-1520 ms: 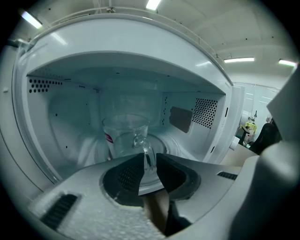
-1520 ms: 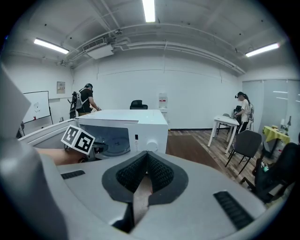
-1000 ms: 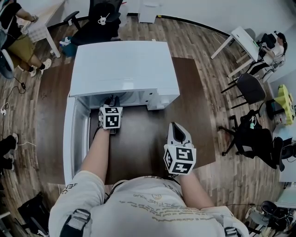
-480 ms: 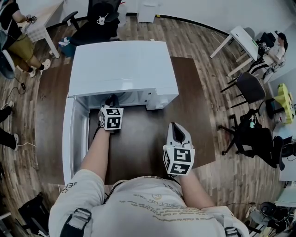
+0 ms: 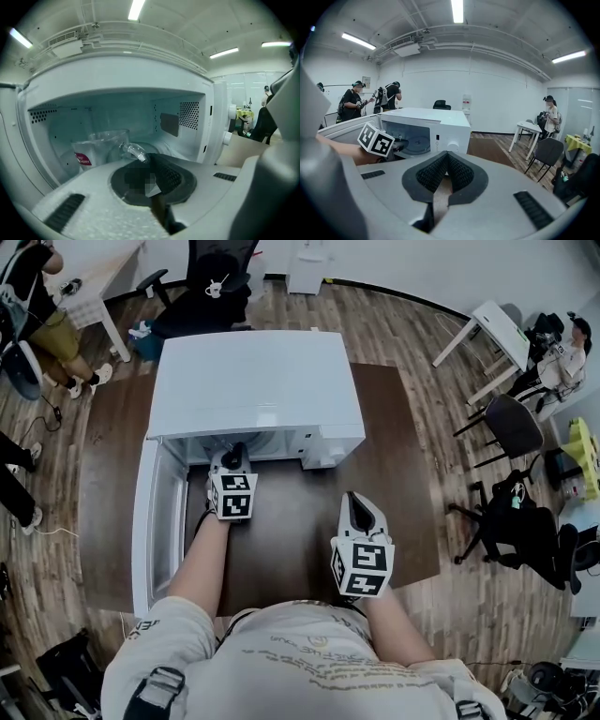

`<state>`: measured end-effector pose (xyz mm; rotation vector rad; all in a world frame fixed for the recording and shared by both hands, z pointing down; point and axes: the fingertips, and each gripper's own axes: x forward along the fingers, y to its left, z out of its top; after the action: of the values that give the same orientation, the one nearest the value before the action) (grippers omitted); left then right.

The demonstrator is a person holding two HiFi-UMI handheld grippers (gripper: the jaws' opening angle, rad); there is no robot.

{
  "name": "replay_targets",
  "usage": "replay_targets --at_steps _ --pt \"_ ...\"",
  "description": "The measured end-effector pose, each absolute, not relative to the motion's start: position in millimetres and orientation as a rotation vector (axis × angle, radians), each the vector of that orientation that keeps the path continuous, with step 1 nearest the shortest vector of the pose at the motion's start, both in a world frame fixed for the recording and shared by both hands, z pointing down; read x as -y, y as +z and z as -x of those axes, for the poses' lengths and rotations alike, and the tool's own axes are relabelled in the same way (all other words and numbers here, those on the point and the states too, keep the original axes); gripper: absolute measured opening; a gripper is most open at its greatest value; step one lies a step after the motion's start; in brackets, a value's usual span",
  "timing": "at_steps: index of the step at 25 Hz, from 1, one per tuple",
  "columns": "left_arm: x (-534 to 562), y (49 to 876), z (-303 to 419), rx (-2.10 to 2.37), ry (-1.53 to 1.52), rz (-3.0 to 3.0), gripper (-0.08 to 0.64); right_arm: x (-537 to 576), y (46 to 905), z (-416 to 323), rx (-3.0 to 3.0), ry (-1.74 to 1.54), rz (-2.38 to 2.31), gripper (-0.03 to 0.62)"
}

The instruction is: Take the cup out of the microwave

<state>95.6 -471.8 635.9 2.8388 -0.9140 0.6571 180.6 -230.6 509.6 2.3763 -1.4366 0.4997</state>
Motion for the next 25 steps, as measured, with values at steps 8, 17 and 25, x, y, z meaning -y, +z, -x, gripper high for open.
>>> replay_targets --at_steps 8,17,25 --pt "432 598 -89 0.875 0.614 -2.881 0.014 242 509 -173 1.525 0.492 -2.368 0.014" --pt "370 580 -67 0.814 0.635 -2.953 0.015 255 505 -158 1.689 0.467 -2.323 0.014" --pt "327 557 -48 0.836 0.608 -2.946 0.015 268 492 -139 1.888 0.407 -2.278 0.014"
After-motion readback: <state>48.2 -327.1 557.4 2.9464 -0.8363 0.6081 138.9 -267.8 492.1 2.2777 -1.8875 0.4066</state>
